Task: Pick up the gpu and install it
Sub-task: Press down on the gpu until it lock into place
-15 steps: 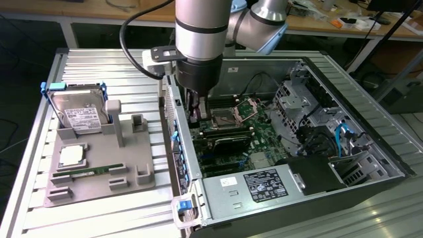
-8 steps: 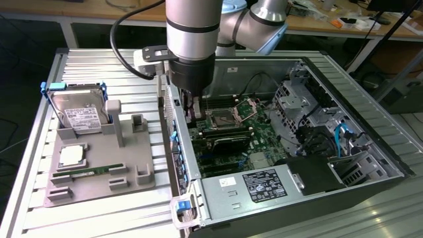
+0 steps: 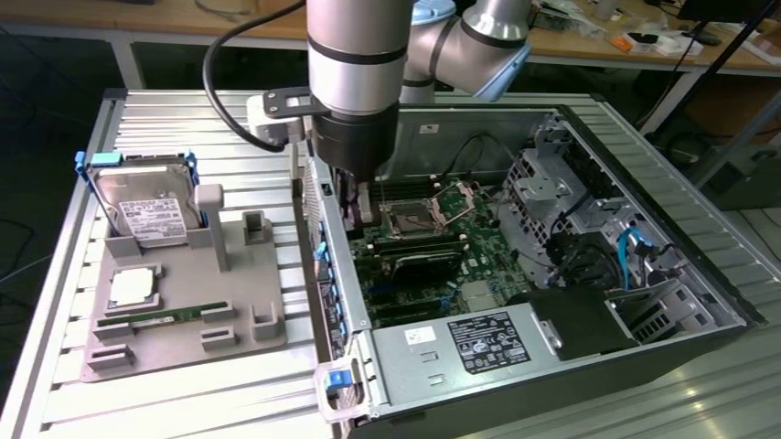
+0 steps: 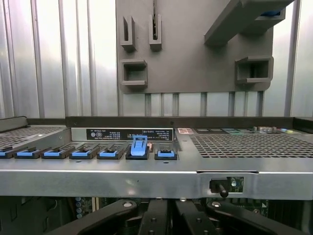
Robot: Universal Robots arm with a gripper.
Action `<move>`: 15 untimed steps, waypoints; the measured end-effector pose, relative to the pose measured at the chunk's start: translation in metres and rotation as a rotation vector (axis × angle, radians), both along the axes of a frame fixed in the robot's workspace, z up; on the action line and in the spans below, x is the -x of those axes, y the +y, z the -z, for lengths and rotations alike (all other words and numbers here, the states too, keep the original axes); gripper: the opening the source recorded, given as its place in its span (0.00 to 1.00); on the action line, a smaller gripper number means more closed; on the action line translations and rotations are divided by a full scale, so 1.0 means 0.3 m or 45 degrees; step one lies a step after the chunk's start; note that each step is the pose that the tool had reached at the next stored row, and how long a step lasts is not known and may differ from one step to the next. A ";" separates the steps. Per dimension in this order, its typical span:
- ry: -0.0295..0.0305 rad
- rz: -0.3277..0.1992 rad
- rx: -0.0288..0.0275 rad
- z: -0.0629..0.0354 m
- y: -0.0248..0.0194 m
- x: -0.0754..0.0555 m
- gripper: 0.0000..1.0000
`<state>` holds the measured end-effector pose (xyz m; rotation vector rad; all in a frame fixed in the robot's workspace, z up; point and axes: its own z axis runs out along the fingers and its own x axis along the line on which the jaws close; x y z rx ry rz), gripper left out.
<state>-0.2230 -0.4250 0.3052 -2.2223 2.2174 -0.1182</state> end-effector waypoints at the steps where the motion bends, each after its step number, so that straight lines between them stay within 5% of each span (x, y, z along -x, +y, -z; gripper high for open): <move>1: 0.0000 0.000 0.0000 0.000 -0.003 0.000 0.11; 15: 0.0003 0.000 0.0001 0.000 -0.017 0.000 0.11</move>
